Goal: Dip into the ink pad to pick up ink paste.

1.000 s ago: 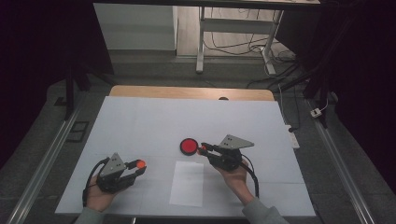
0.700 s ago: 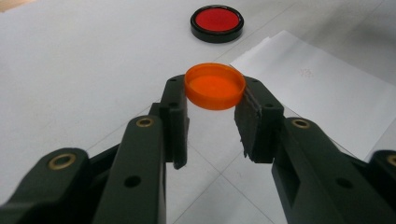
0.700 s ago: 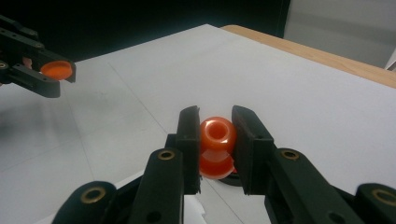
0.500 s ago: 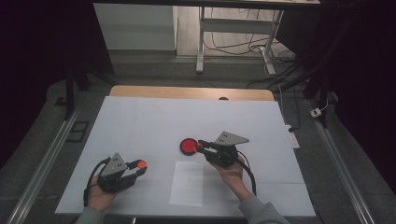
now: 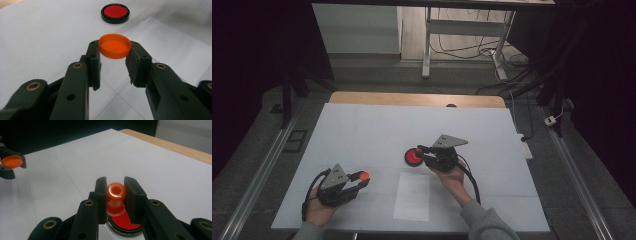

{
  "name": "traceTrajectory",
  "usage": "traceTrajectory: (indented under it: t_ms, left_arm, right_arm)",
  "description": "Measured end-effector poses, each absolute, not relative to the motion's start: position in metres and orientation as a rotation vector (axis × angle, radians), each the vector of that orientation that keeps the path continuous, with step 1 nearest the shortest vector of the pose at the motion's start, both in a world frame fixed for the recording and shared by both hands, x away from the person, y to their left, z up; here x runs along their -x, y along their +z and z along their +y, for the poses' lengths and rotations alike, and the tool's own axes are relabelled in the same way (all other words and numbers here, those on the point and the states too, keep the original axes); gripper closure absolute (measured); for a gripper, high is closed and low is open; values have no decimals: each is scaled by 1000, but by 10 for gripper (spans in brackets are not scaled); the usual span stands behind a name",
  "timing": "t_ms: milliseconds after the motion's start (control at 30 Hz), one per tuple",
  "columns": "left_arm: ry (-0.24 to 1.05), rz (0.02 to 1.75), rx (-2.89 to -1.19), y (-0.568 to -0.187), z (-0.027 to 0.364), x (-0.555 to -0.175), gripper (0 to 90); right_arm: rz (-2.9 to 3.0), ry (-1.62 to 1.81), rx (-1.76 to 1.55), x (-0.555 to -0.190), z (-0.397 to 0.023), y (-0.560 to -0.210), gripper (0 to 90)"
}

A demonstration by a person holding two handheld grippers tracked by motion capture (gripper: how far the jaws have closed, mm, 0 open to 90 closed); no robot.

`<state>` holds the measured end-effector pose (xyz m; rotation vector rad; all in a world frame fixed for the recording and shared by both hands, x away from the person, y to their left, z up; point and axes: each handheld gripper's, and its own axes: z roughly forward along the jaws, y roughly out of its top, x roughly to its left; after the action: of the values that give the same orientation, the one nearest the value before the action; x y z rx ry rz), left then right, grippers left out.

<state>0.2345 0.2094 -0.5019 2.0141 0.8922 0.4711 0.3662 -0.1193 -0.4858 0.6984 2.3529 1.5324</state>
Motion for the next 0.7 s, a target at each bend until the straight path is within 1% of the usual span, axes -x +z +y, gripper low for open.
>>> traceTrajectory:
  t_ms: [367,700]
  left_arm:
    - [470,894,-2013,-502,212,-235,651]
    - [467,900,-2012,-503,211,-236,651]
  right_arm:
    - [2385,1485,-709,-384,-103,-496,726]
    - [2412,1422,-714,-391,-103,-505,726]
